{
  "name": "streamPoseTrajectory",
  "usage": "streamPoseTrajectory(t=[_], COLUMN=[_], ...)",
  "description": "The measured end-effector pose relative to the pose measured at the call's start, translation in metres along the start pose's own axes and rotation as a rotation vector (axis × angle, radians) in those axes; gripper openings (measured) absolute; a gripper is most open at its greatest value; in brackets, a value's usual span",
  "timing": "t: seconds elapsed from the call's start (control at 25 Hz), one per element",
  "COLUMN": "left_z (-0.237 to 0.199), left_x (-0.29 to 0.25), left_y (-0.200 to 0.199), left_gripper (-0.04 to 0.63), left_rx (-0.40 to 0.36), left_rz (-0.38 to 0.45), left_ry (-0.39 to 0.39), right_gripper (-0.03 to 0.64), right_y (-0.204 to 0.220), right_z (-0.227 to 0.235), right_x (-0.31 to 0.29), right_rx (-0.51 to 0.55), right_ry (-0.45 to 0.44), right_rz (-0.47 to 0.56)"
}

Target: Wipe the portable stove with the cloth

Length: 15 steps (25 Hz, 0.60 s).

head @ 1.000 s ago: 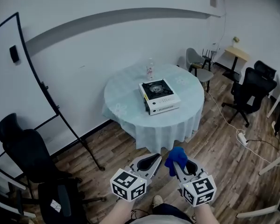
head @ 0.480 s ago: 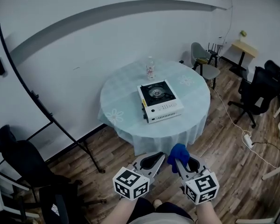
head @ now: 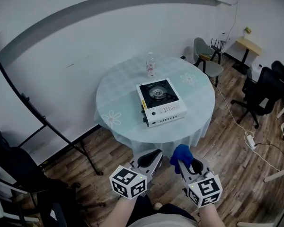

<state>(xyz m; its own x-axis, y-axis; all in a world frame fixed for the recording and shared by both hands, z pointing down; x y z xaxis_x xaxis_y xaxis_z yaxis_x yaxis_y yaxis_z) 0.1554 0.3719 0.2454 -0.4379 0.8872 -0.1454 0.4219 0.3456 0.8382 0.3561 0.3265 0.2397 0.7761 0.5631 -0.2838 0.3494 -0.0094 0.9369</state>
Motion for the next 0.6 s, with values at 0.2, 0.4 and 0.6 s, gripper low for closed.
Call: streamPoseTrajectory(t=[0.2,0.4,0.6], left_z=[-0.042,-0.085,-0.137], left_x=[-0.024,-0.049,-0.070], left_y=[-0.015,-0.040,-0.067], left_gripper=[0.038,0.038,0.038], left_rx=[0.044,0.054,0.074], left_rz=[-0.004,-0.025,-0.089], left_ry=[0.034,0.059,0.074], right_gripper=[0.097,0.097,0.097], right_y=[-0.005,-0.011,-0.022], right_z=[0.011,0.023,0.035], right_x=[-0.042,-0.094,-0.146], right_rx=[0.018,-0.005,-0.050], right_ry=[0.043,0.063,0.113], right_rz=[-0.018,-0.056,-0.094])
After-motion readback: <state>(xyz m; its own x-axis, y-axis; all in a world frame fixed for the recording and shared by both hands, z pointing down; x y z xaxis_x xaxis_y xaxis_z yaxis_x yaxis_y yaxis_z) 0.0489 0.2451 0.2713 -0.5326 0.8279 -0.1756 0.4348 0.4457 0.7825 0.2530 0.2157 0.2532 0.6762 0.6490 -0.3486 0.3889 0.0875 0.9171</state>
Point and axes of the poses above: the fingertips, and each gripper's own axes: x backward along the fingers, z to its right, y out of its underside, the point moved 10 cm from there along x, backward along the fingers, and after that the axes turned 13 degrees about x, right-handed, at the moved point
